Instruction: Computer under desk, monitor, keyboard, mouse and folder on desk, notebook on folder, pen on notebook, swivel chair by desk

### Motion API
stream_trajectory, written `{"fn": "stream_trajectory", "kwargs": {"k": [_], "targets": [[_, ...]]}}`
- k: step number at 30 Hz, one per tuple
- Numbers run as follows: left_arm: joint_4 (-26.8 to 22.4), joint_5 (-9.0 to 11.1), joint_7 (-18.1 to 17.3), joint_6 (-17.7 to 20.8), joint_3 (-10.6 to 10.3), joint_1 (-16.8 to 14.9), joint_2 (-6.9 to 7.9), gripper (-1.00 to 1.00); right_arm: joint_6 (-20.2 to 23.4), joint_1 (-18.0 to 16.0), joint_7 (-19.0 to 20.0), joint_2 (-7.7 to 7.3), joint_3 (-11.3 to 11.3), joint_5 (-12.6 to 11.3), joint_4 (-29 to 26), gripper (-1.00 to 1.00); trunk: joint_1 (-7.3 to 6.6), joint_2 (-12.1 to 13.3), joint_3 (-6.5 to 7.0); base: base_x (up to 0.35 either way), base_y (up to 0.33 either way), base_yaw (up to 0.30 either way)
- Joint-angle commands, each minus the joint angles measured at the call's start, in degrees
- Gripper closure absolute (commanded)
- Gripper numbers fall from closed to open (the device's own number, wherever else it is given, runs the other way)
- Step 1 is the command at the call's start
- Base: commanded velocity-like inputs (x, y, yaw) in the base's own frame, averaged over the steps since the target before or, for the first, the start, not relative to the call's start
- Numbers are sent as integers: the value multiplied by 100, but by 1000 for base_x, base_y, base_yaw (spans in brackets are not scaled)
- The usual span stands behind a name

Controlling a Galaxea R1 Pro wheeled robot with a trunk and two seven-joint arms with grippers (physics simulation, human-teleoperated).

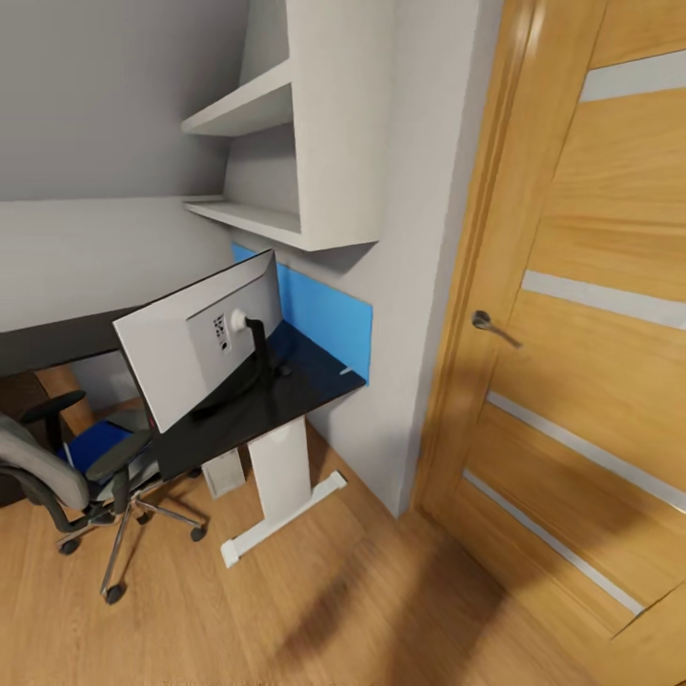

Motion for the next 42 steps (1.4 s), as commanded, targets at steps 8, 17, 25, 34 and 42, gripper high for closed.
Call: {"fn": "stream_trajectory", "kwargs": {"k": [8, 17, 25, 34, 42], "targets": [[4, 8, -3, -18, 17, -5, -1, -100, -20, -3, 4, 1, 29, -55, 2, -100, 0, -5, -58, -14, 9, 210], [4, 8, -3, -18, 17, -3, -1, -100, -23, -3, 4, 1, 31, -55, 2, -100, 0, -5, -110, -1, 0, 223], [4, 8, -3, -18, 17, -6, -5, -100, -28, -3, 4, 1, 31, -55, -3, -100, 0, -5, -134, 0, 0, 260], [4, 8, -3, -18, 9, -6, -9, -100, -38, -3, 3, 1, 144, -9, -6, -100, 0, -5, -145, 0, 0, 273], [4, 8, -3, -18, 8, -5, -10, -100, -46, -3, -4, 8, 221, 65, -6, -100, 0, -5, -145, 0, 0, 279]]}}
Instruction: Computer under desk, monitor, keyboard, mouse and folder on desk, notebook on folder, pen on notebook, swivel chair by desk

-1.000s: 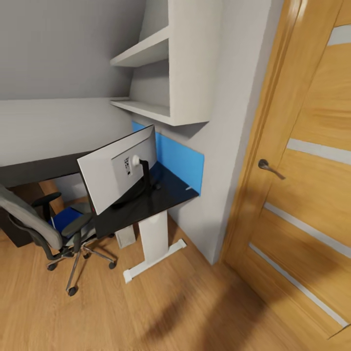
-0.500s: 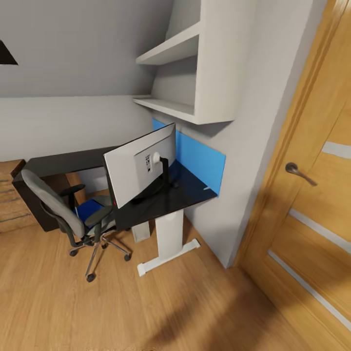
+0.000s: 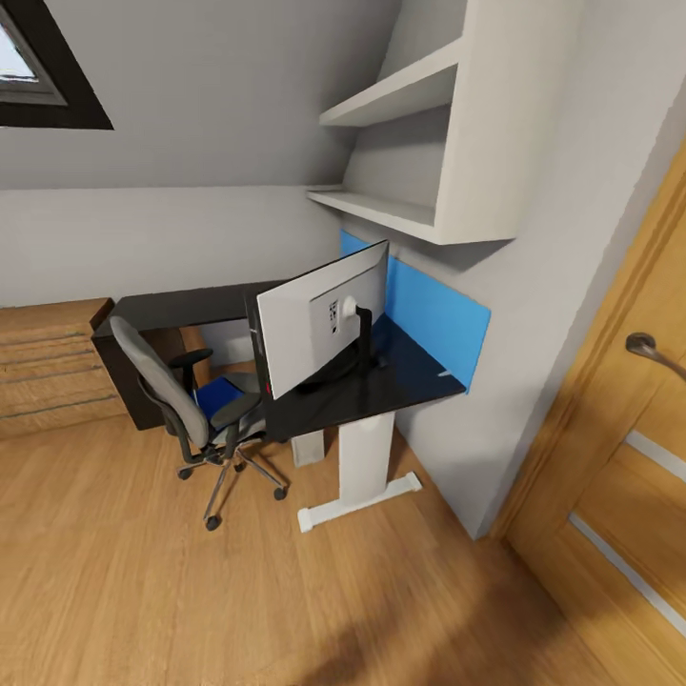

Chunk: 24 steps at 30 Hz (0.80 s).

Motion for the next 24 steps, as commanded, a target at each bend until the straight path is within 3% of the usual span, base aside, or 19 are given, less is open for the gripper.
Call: {"fn": "stream_trajectory", "kwargs": {"k": [1, 24], "targets": [[5, 8, -2, -18, 15, -5, -1, -100, -16, -3, -17, 1, 47, -43, 2, -100, 0, -4, -6, 0, 0, 280], [5, 8, -2, -18, 18, -5, 6, -100, -16, -3, -17, 3, 50, -39, 3, -100, 0, -4, -6, 0, 0, 281]]}}
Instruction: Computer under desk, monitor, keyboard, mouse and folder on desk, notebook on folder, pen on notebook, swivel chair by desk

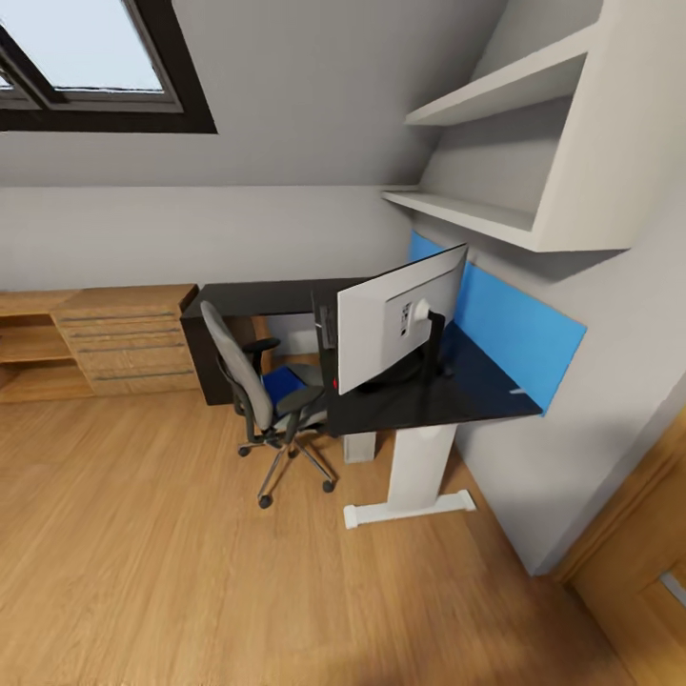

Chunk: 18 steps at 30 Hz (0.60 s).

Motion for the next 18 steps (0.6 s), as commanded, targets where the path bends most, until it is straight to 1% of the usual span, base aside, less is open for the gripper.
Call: {"fn": "stream_trajectory", "kwargs": {"k": [1, 18], "targets": [[5, 9, -2, -18, 15, -3, -1, -100, -16, -3, -18, 1, 47, -43, 2, -100, 0, -4, -6, 0, 0, 282], [5, 9, -2, -18, 22, -2, 0, -100, -16, -3, -18, -4, 47, -43, 3, -100, 0, -4, -6, 0, 0, 282]]}}
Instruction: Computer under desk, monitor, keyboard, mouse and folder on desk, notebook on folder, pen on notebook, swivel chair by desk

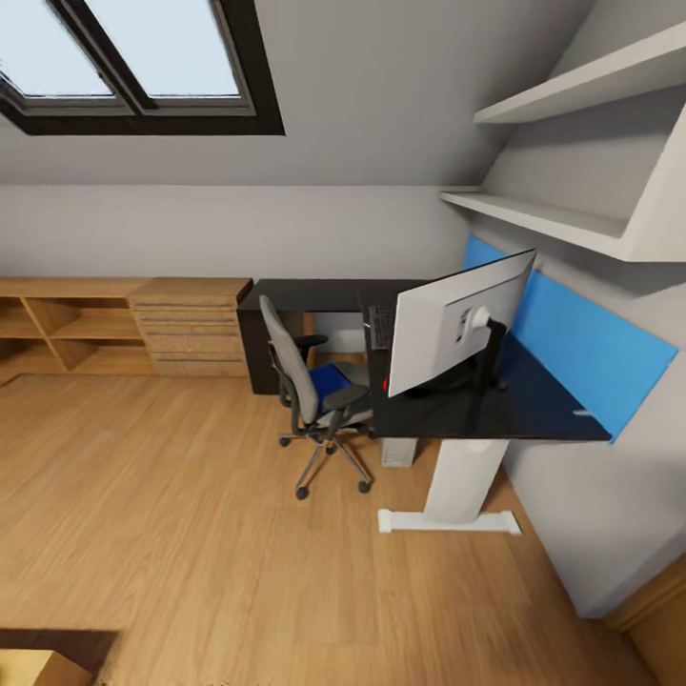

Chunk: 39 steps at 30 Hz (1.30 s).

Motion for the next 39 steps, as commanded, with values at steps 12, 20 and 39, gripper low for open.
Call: {"fn": "stream_trajectory", "kwargs": {"k": [12, 20, 39], "targets": [[5, 7, -2, -18, 12, -7, -1, -100, -12, -3, 16, -30, 30, -43, 7, -100, 0, -4, -6, 0, 195, 56], [5, 7, -2, -18, 10, -6, -1, -100, -14, -3, 22, -34, 29, -48, 6, -100, 0, -4, -6, 0, 56, 1], [5, 2, -9, -27, 8, -6, -8, -100, -23, -3, 52, -22, 363, 52, 6, -100, 0, -4, -6, 0, 158, 0]]}}
